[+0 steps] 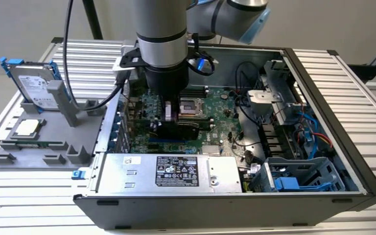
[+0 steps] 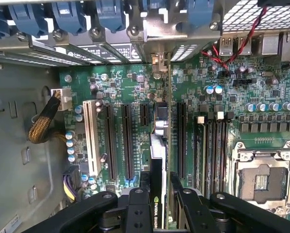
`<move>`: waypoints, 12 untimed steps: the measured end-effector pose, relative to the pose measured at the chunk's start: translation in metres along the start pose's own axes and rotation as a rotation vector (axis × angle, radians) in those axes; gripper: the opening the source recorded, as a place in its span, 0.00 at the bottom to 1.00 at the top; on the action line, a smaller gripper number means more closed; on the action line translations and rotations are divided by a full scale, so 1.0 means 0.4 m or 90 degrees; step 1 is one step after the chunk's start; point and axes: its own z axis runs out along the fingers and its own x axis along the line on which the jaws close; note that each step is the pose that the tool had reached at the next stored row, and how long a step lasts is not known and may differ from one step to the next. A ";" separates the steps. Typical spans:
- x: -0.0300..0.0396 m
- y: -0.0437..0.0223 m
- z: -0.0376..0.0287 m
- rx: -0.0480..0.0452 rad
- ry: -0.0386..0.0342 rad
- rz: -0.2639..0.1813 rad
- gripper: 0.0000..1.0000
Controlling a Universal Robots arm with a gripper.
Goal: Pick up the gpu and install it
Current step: 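Insert the gpu into the slot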
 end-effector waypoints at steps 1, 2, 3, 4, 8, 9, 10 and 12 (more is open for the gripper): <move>0.000 0.000 0.001 0.0005 -0.0003 0.000 0.00; 0.000 0.001 0.002 0.0010 -0.0005 -0.001 0.00; 0.000 0.002 0.003 0.0013 -0.0006 -0.001 0.00; -0.001 0.004 0.003 0.0015 -0.0007 -0.001 0.00; -0.001 0.012 0.003 0.0019 -0.0010 -0.002 0.00; -0.002 0.013 0.003 0.0019 -0.0010 -0.001 0.00; -0.003 0.015 0.002 0.0018 -0.0010 -0.001 0.00; -0.005 0.015 0.002 0.0017 -0.0008 -0.001 0.00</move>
